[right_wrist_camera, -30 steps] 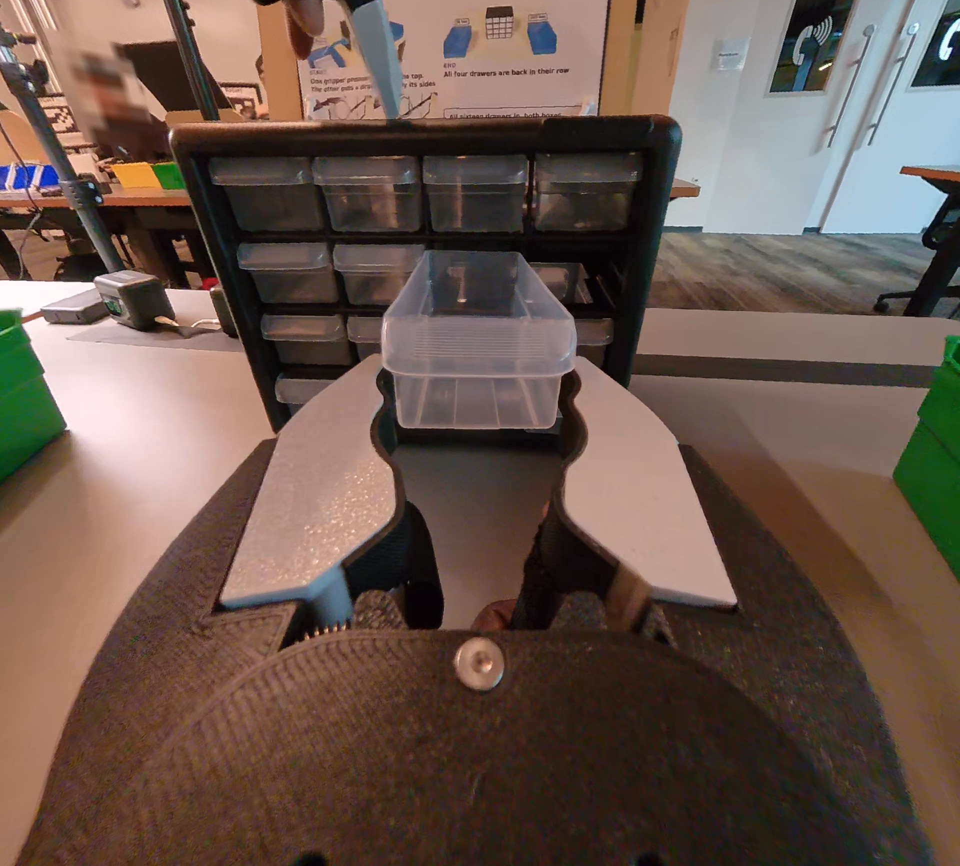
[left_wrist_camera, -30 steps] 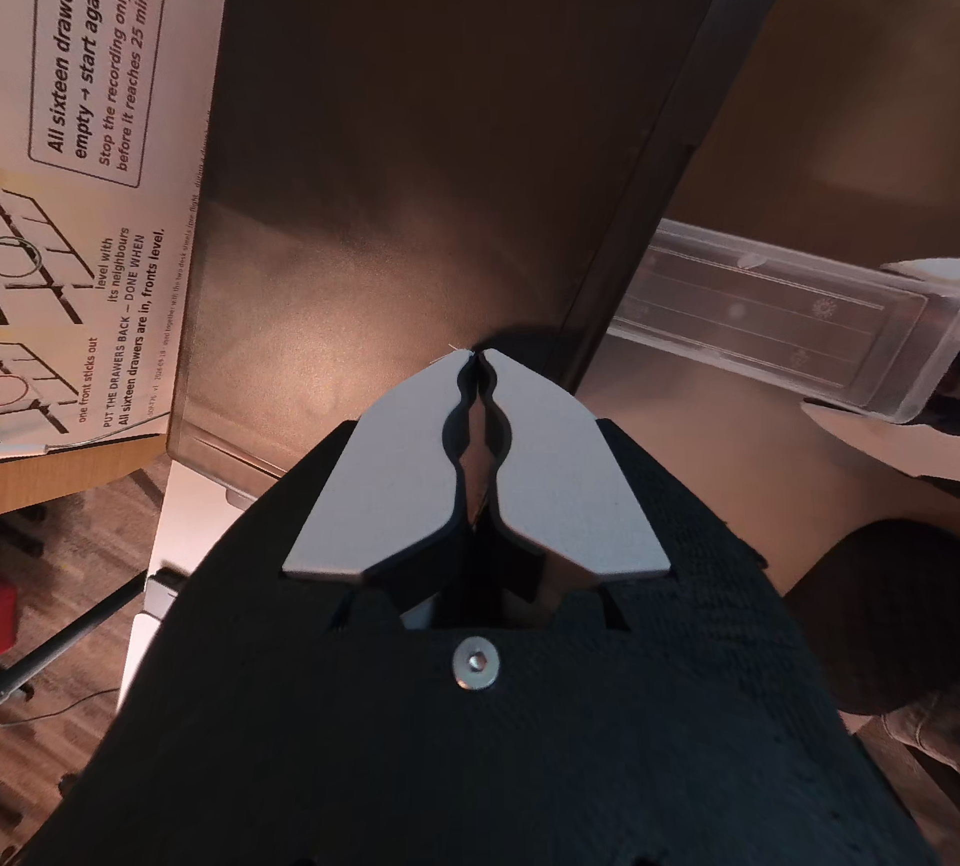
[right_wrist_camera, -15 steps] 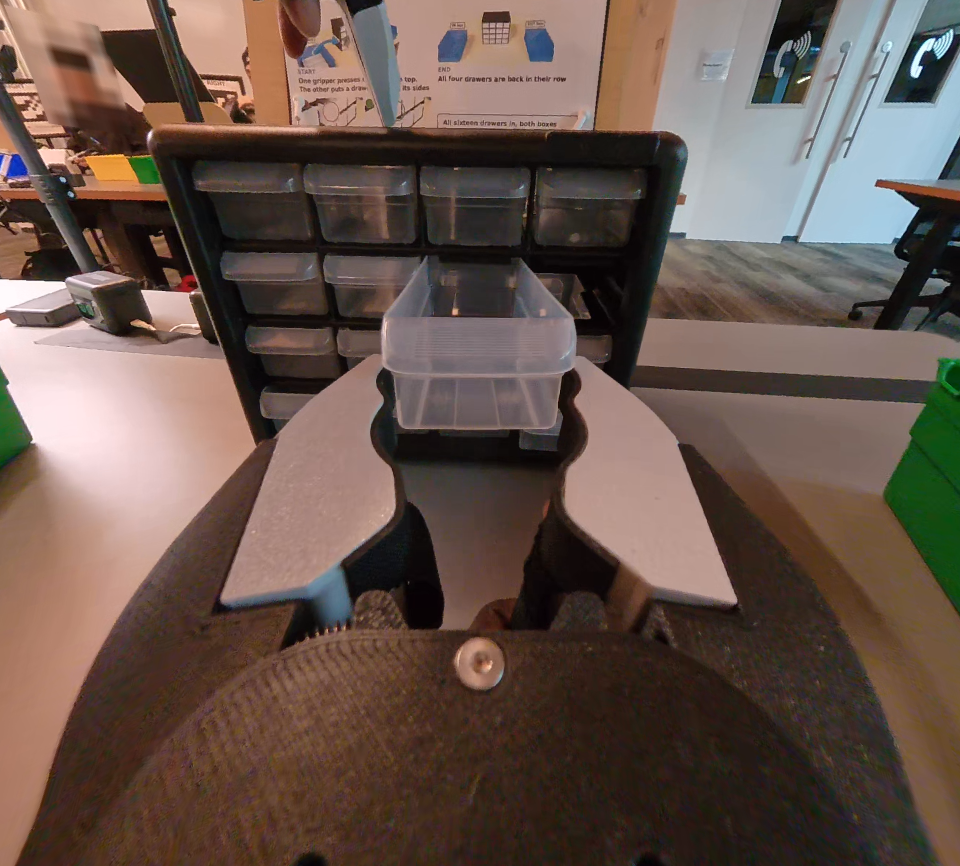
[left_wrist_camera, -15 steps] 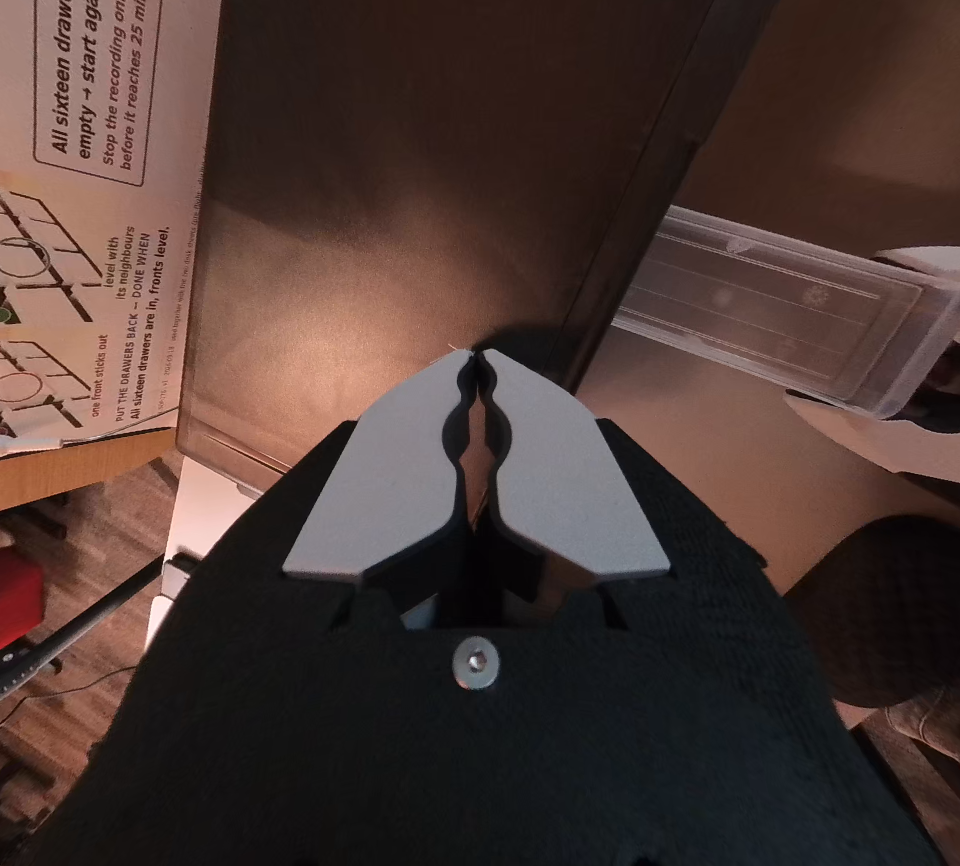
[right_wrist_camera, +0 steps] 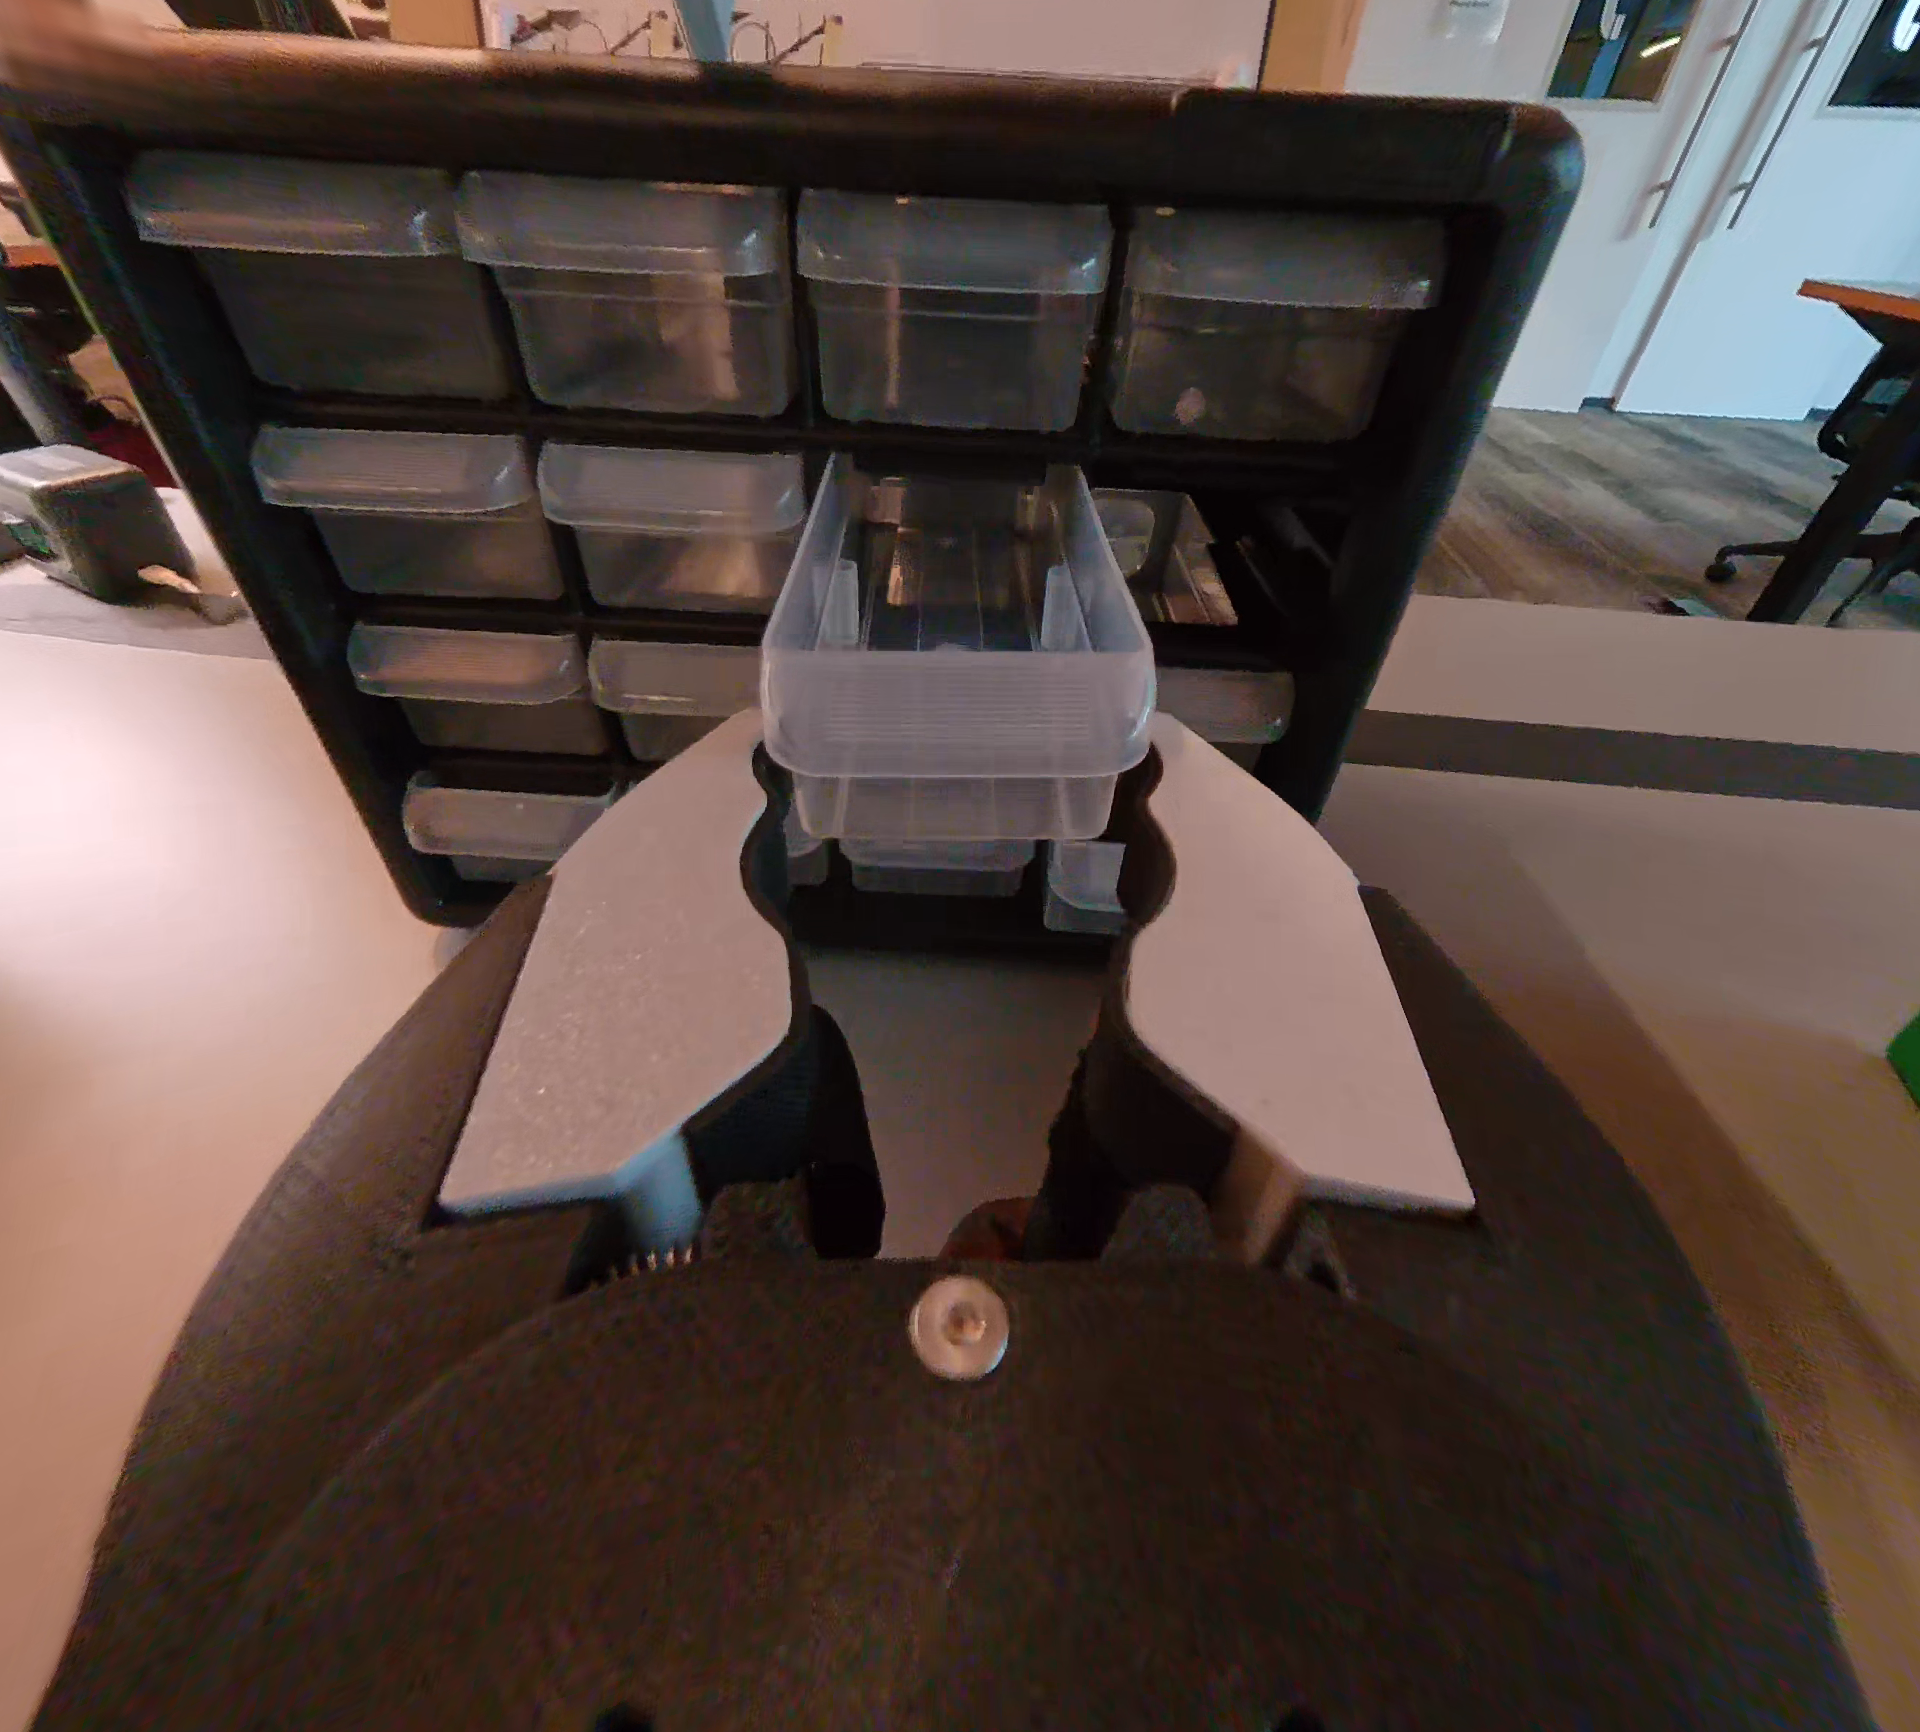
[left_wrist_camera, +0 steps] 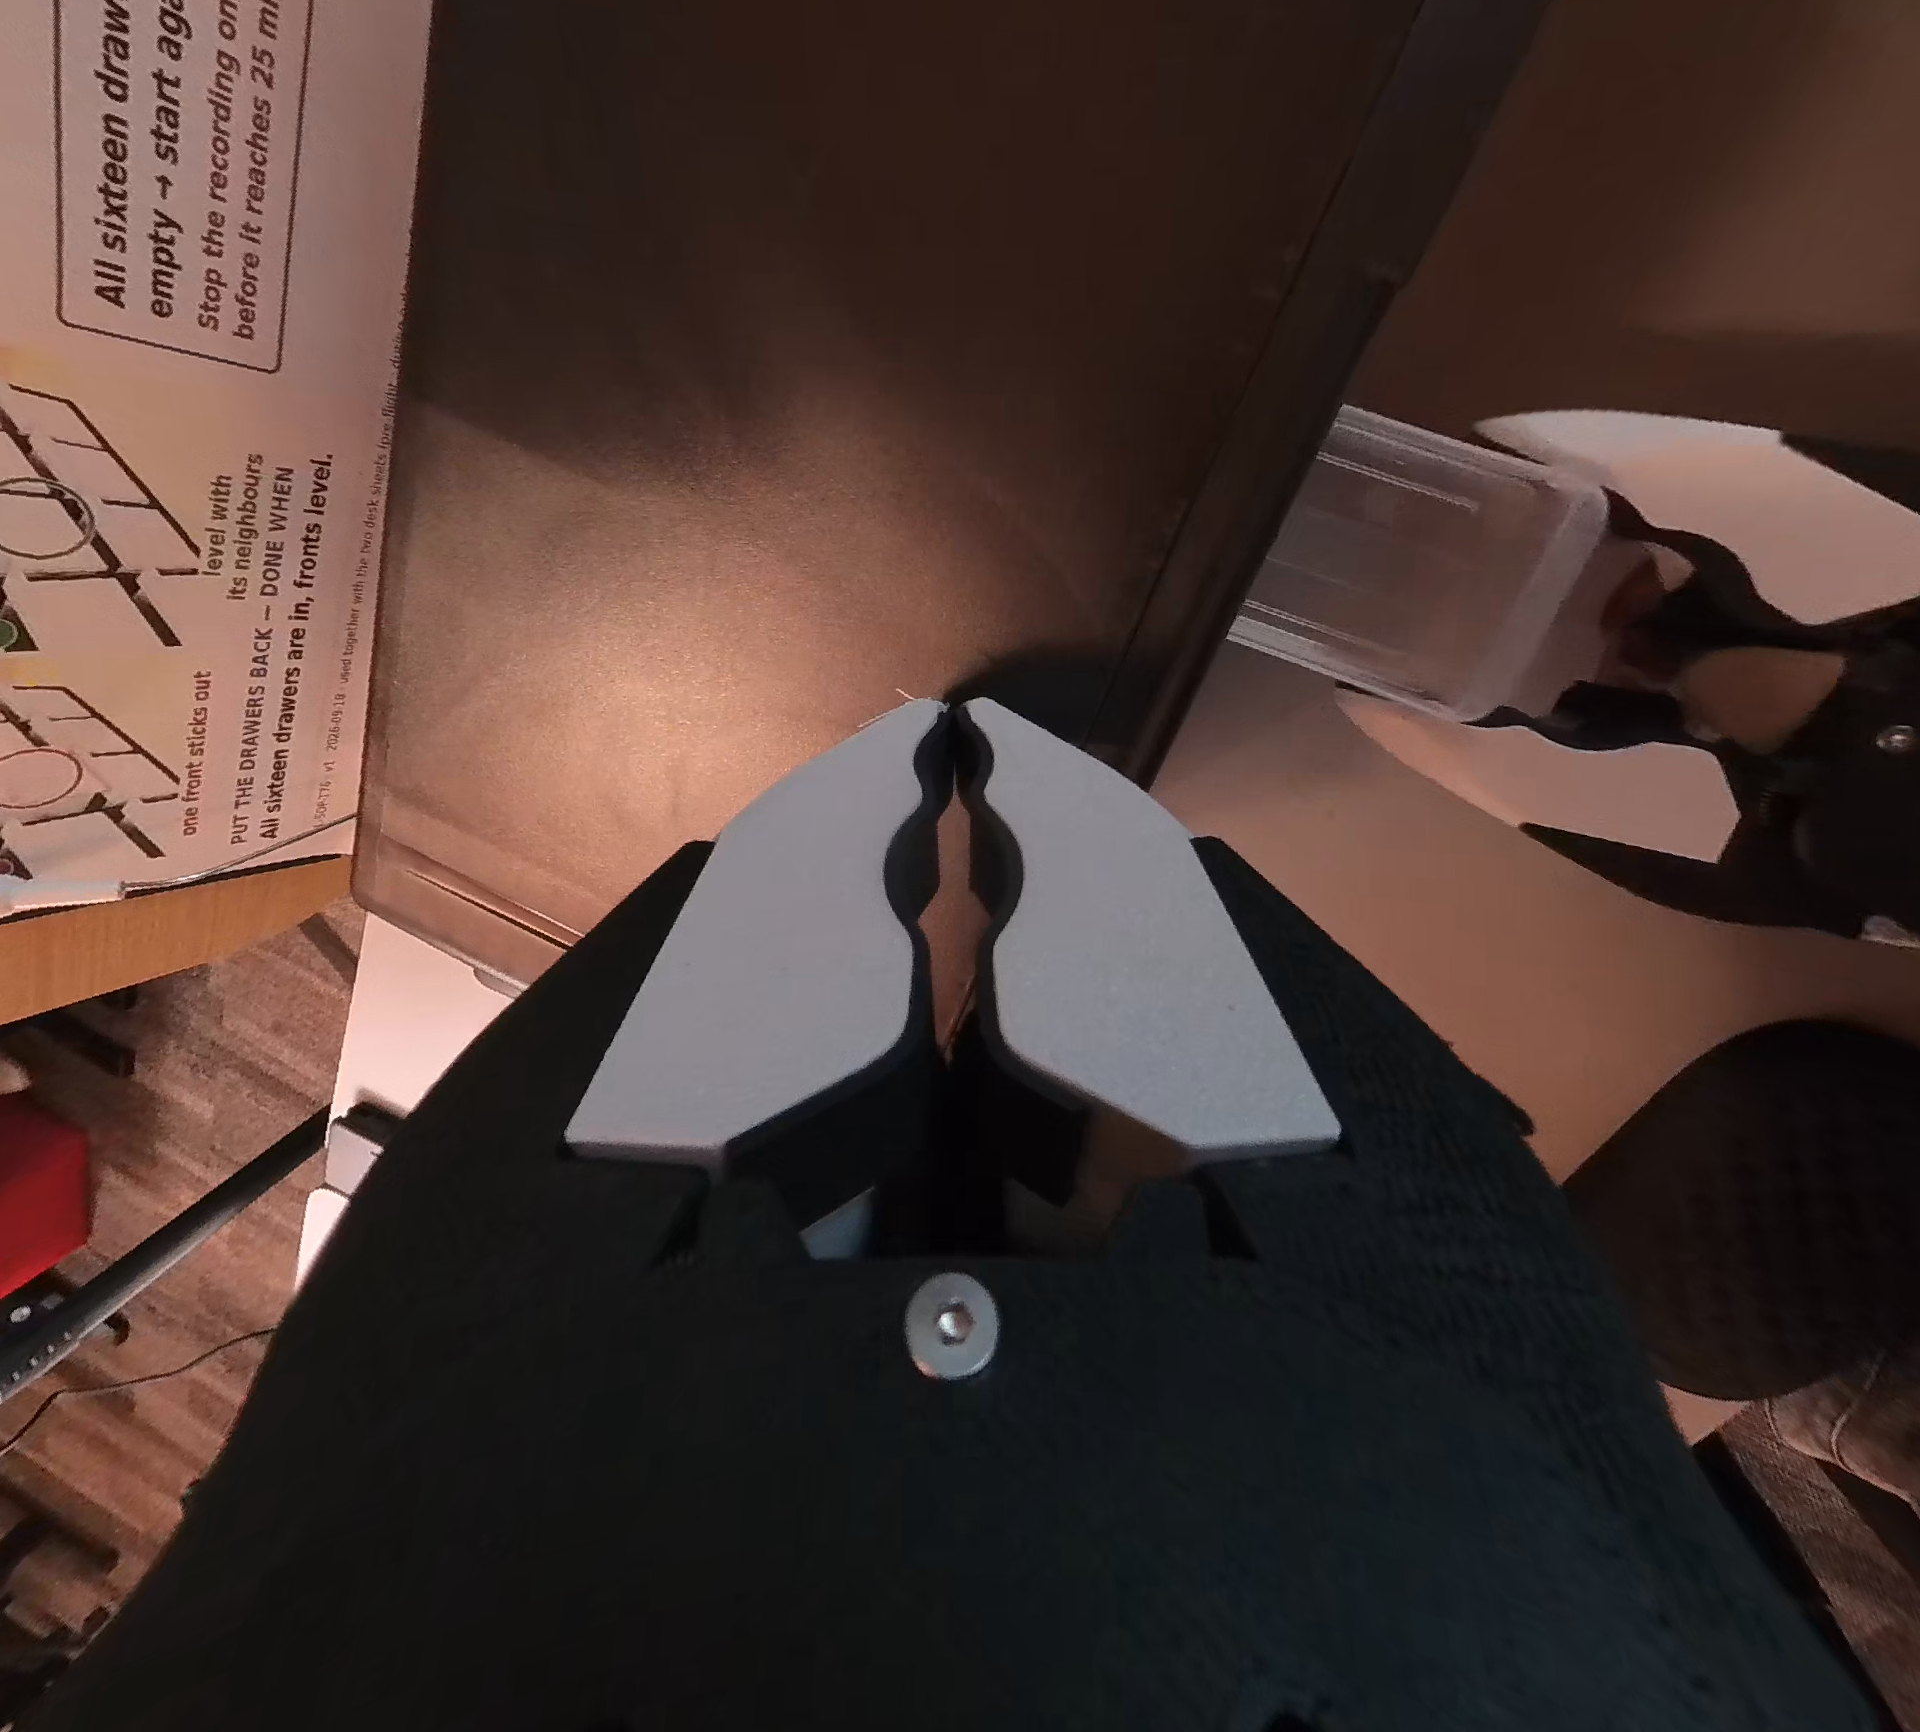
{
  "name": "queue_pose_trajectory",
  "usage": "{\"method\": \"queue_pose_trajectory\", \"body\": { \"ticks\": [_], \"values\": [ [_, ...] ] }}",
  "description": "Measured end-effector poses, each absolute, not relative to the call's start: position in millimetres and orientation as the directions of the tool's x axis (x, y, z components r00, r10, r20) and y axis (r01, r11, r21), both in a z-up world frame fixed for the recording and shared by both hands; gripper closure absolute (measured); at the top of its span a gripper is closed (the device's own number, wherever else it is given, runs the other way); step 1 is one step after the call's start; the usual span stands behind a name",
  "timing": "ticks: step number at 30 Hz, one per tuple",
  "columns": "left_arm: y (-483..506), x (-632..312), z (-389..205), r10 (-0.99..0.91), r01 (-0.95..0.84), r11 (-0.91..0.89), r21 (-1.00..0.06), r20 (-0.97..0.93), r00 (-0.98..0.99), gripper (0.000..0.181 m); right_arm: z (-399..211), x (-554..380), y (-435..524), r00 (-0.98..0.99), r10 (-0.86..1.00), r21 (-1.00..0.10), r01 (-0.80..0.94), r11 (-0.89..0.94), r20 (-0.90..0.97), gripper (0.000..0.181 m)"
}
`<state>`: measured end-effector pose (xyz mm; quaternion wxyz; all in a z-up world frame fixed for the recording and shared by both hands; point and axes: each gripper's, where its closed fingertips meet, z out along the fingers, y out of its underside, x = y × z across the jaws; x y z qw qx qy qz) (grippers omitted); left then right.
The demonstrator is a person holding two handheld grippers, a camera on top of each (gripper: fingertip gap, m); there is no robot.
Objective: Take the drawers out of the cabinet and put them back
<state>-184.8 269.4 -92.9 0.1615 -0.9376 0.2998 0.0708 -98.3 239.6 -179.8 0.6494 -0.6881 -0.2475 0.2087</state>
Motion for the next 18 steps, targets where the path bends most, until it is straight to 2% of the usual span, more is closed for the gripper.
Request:
{"method": "queue_pose_trajectory", "body": {
  "ticks": [7, 10, 12, 13, 14, 18],
  "values": [
    [269, -185, -93, -0.542, -0.590, -0.768, -0.249, -0.239, 0.806, 0.181, -181, -124, 260, 0.775, 0.632, -0.985, 0.114, -0.129, 0.006, 0.119],
    [269, -185, -93, -0.542, -0.590, -0.767, -0.250, -0.240, 0.806, 0.181, -178, -123, 252, 0.746, 0.665, -0.987, 0.076, -0.139, -0.036, 0.093],
    [269, -185, -93, -0.540, -0.587, -0.769, -0.255, -0.233, 0.809, 0.181, -179, -110, 248, 0.756, 0.654, -0.992, 0.050, -0.120, -0.041, 0.085],
    [269, -185, -93, -0.538, -0.584, -0.769, -0.259, -0.230, 0.811, 0.181, -179, -103, 246, 0.761, 0.647, -0.994, 0.030, -0.106, -0.046, 0.087],
    [269, -185, -93, -0.537, -0.583, -0.769, -0.262, -0.229, 0.812, 0.181, -178, -98, 243, 0.759, 0.649, -0.997, 0.003, -0.081, -0.051, 0.098],
    [269, -185, -93, -0.535, -0.580, -0.772, -0.260, -0.227, 0.814, 0.181, -176, -89, 235, 0.730, 0.680, -0.997, -0.081, -0.001, -0.060, 0.174]
  ]
}}
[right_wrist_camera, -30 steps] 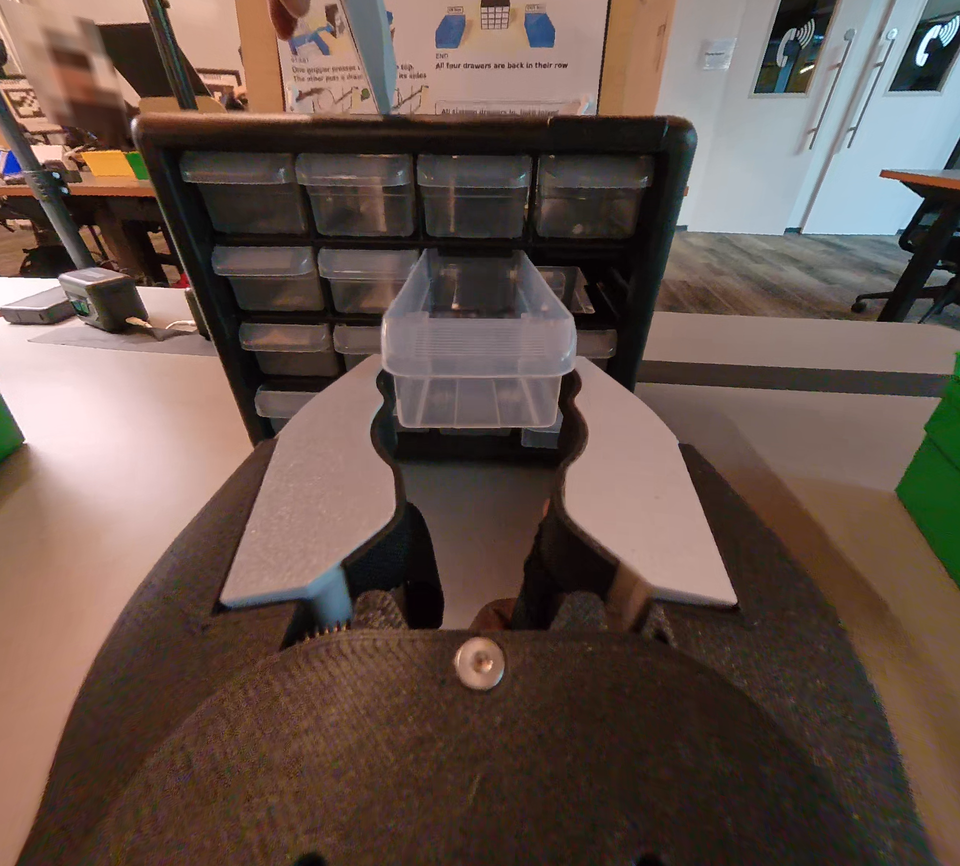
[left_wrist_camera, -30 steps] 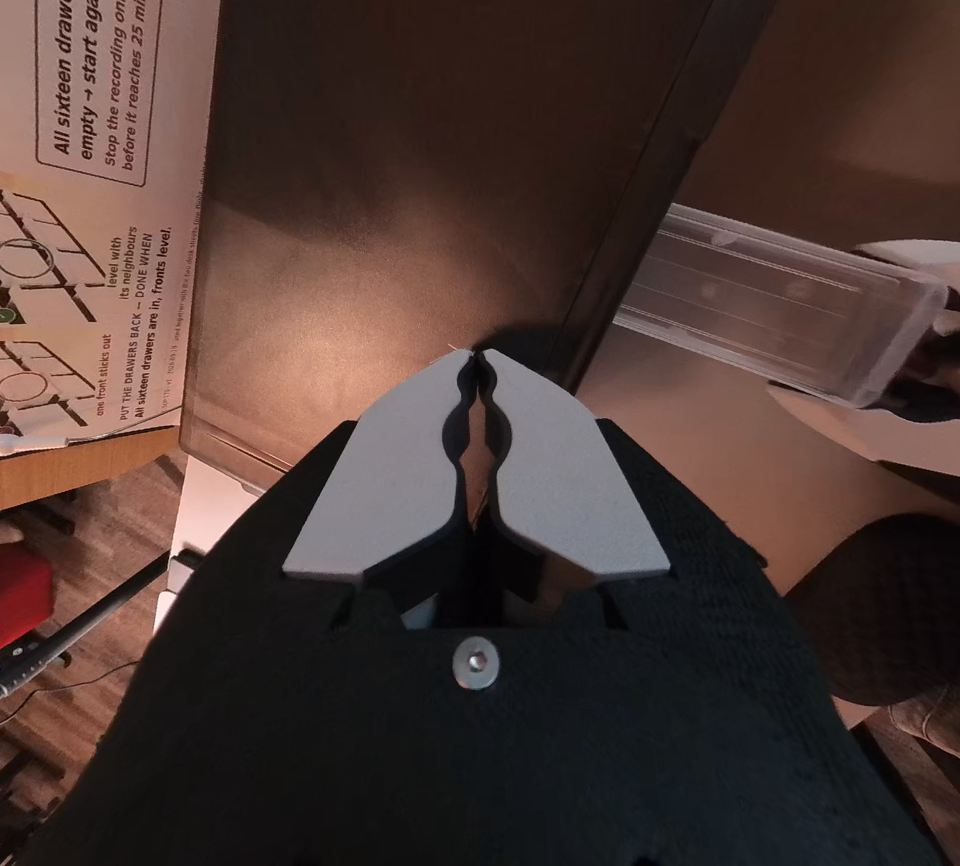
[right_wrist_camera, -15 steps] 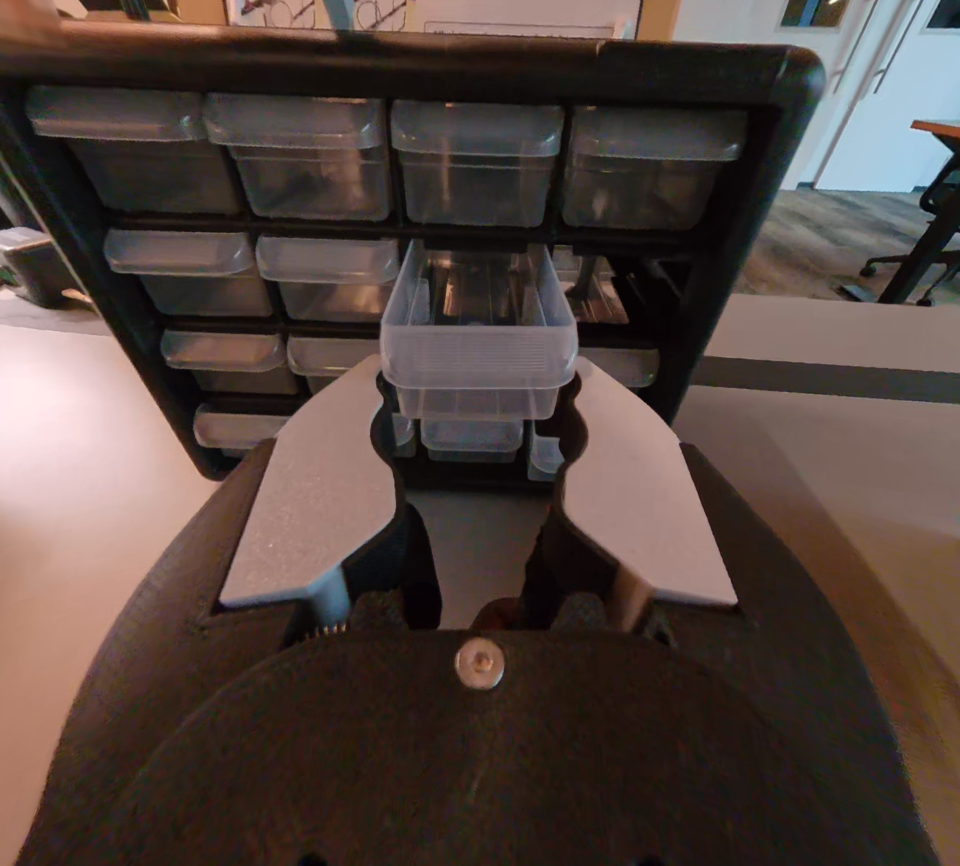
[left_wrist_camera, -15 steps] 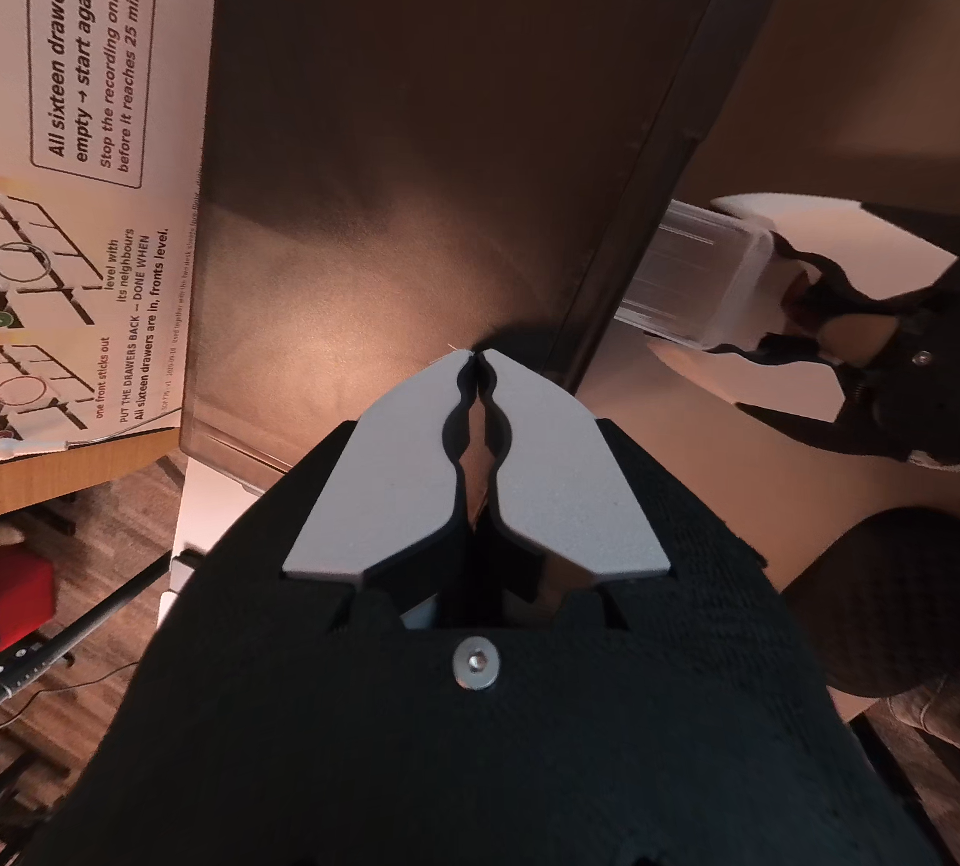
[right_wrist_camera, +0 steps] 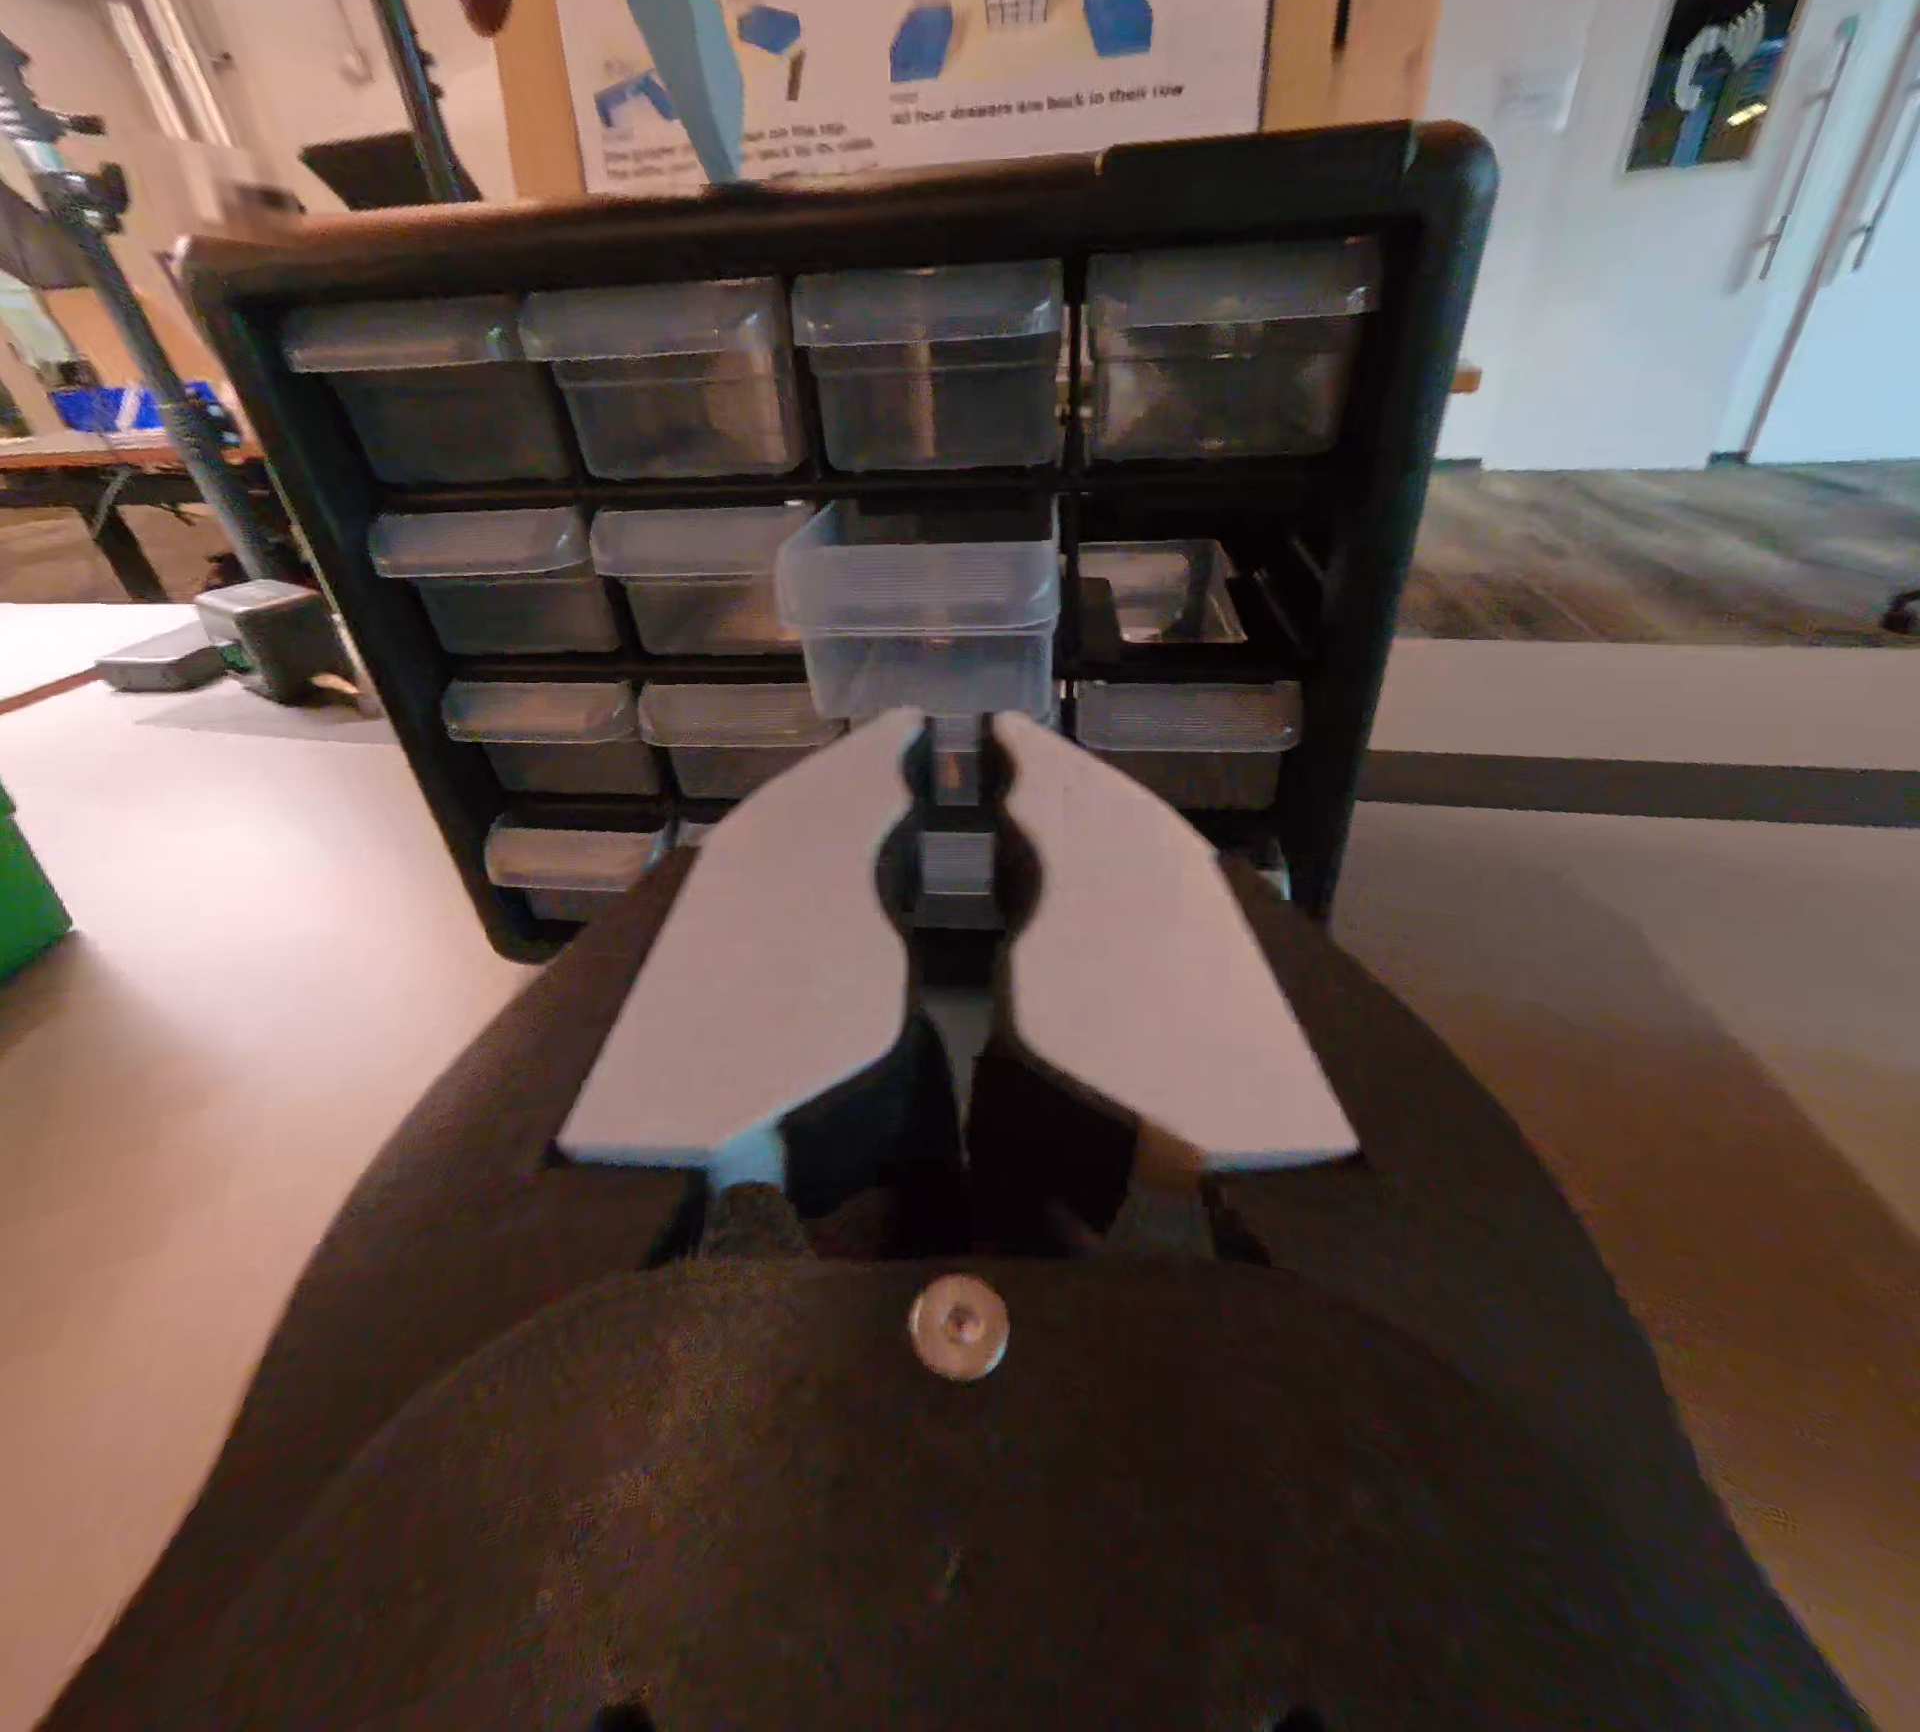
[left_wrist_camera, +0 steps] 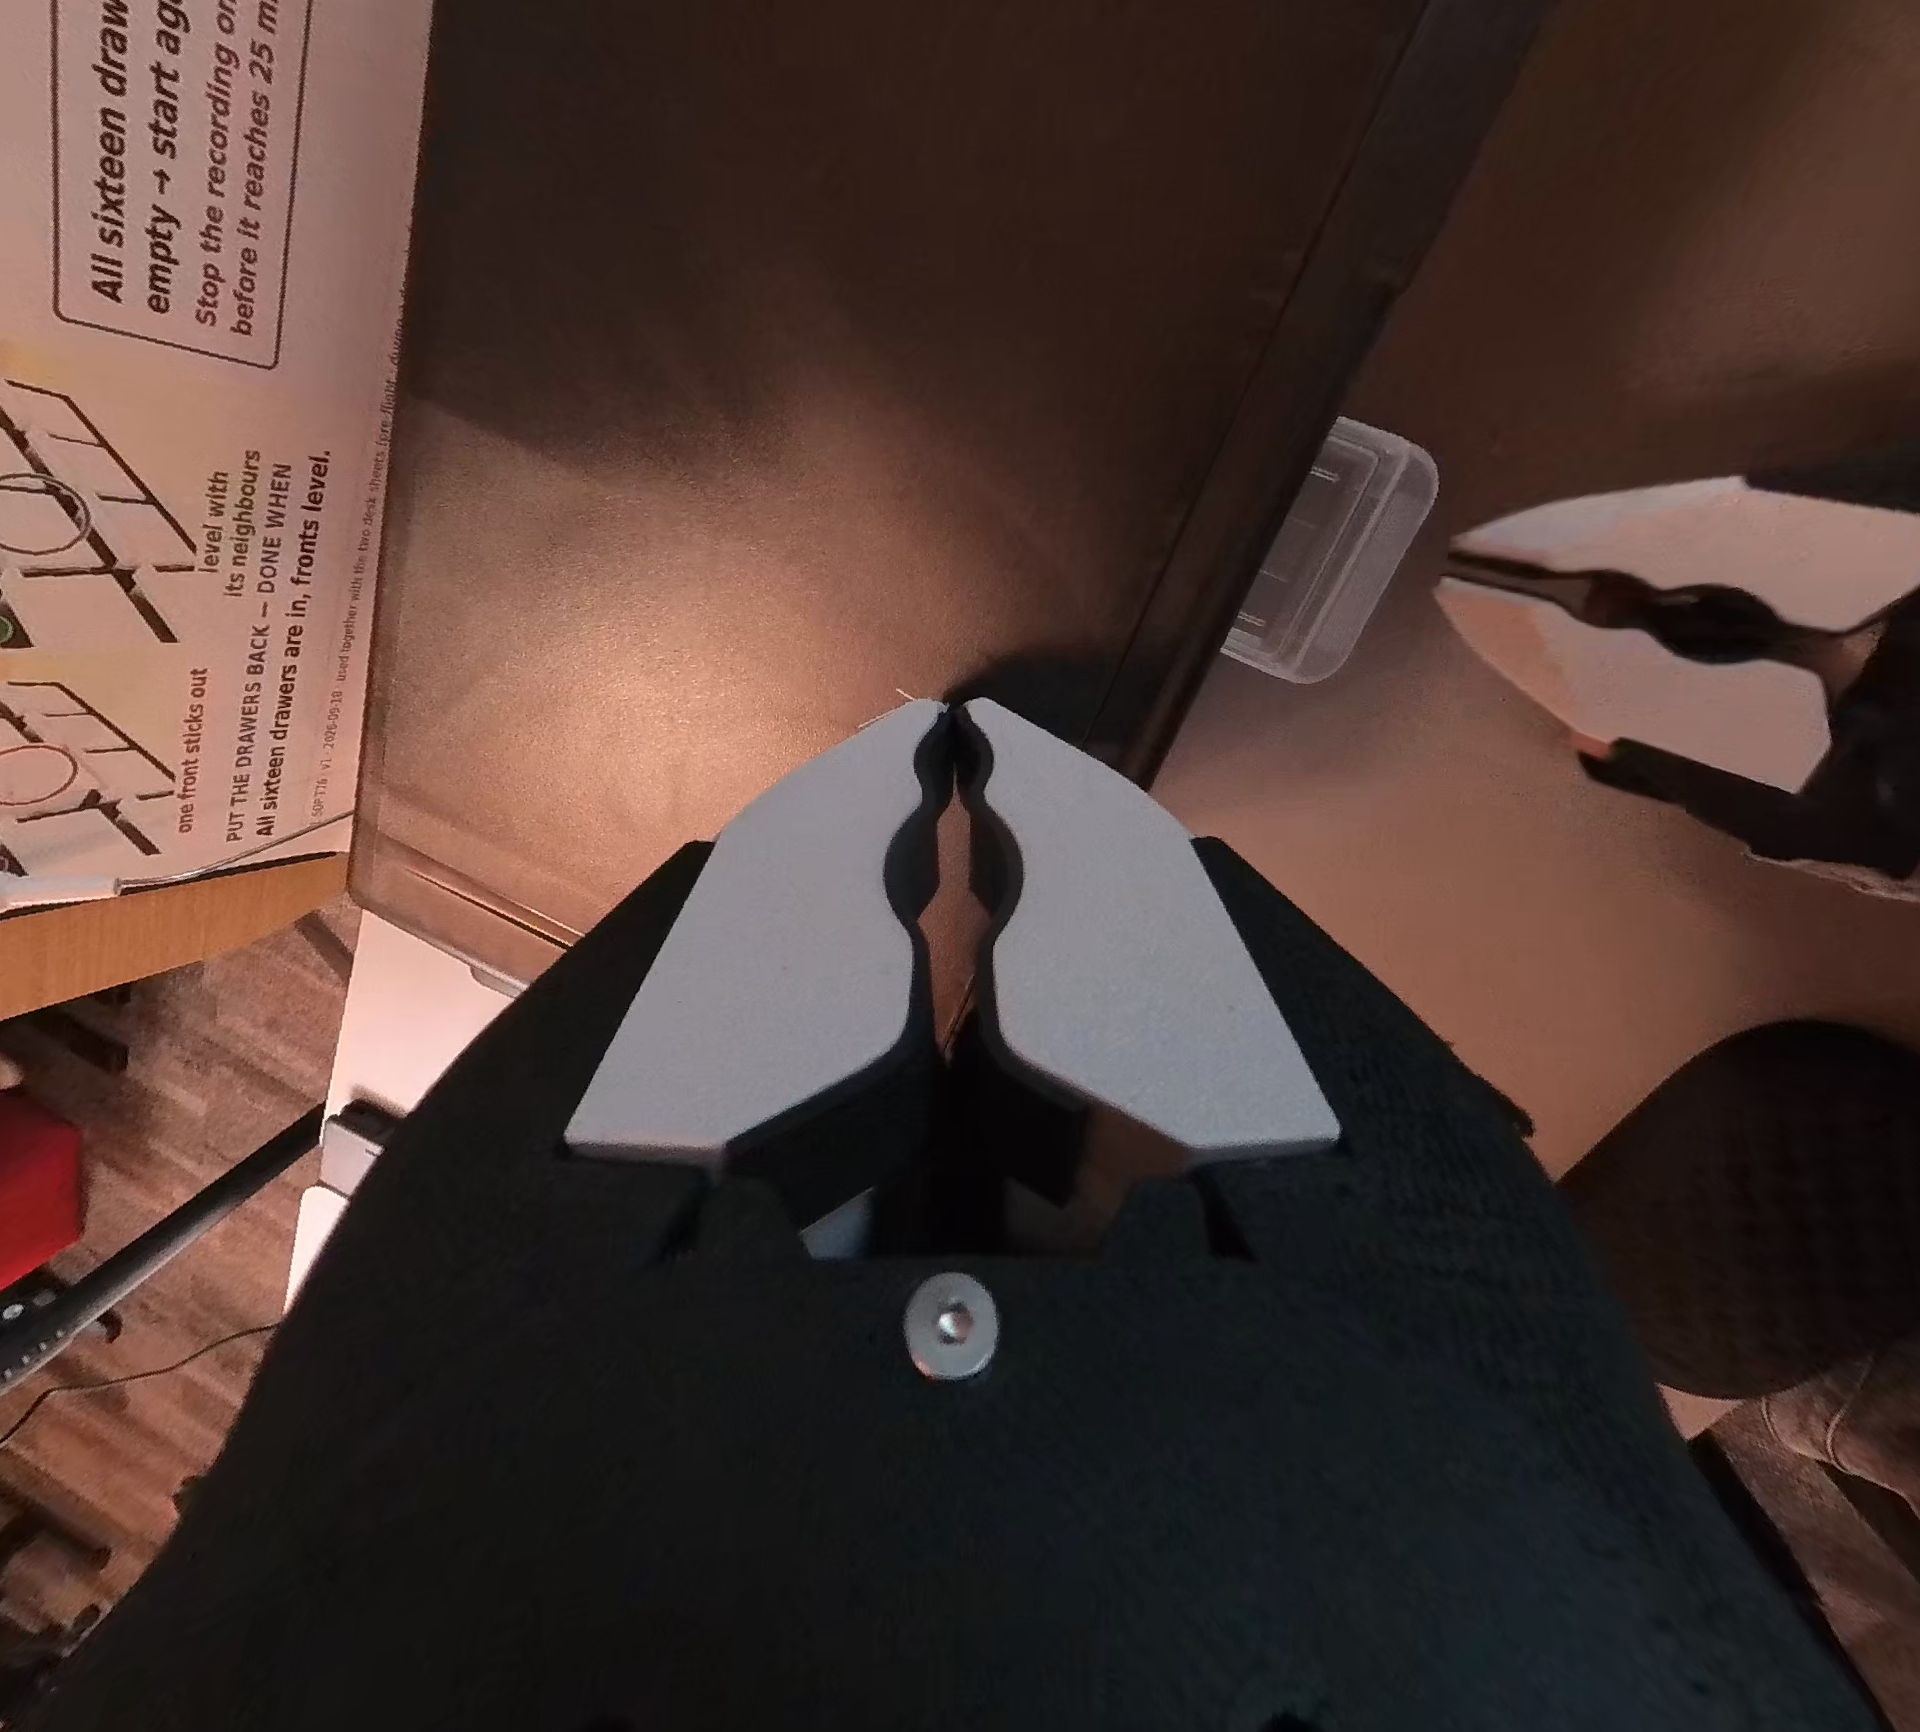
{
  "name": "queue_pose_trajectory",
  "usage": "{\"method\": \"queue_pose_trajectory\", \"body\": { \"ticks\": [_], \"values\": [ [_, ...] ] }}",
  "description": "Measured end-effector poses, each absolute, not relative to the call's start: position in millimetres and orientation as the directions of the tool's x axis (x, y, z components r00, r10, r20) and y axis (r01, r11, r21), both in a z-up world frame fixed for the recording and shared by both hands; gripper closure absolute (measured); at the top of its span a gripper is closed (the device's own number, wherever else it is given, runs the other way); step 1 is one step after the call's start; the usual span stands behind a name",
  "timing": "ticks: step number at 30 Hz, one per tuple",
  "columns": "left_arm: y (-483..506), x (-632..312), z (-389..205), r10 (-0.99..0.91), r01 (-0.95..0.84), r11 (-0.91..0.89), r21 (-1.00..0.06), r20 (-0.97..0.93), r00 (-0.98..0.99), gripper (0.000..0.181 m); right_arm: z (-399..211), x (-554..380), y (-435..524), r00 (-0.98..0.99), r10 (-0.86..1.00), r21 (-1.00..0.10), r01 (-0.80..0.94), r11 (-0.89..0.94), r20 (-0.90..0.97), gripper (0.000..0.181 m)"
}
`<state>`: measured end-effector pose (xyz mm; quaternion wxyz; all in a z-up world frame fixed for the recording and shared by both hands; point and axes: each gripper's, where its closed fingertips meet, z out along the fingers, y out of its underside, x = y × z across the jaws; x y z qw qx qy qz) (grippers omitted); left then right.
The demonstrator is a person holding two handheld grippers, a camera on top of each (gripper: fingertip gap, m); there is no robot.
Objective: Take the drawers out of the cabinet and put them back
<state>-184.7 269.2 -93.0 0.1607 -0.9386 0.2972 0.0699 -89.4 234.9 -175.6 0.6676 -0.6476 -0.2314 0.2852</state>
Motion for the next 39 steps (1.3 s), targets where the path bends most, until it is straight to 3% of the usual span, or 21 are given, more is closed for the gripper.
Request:
{"method": "queue_pose_trajectory", "body": {
  "ticks": [2, 14, 29, 36, 39],
  "values": [
    [269, -185, -93, -0.537, -0.584, -0.773, -0.249, -0.235, 0.810, 0.181, -178, -95, 238, 0.728, 0.684, -0.999, -0.050, -0.001, -0.037, 0.181],
    [271, -189, -93, -0.544, -0.606, -0.772, -0.192, -0.295, 0.786, 0.181, -179, -125, 260, 0.732, 0.681, -1.000, 0.004, 0.019, 0.016, 0.181],
    [272, -188, -93, -0.540, -0.580, -0.773, -0.257, -0.214, 0.814, 0.181, -179, -139, 279, 0.719, 0.695, -0.999, 0.025, -0.025, 0.001, 0.181],
    [272, -188, -93, -0.527, -0.565, -0.768, -0.301, -0.205, 0.825, 0.181, -173, -110, 215, 0.486, 0.870, -0.977, 0.137, -0.164, -0.078, 0.153],
    [272, -188, -93, -0.523, -0.567, -0.766, -0.302, -0.219, 0.823, 0.181, -198, -79, 174, 0.342, 0.931, -0.939, 0.263, -0.223, -0.125, 0.127]
  ]
}}
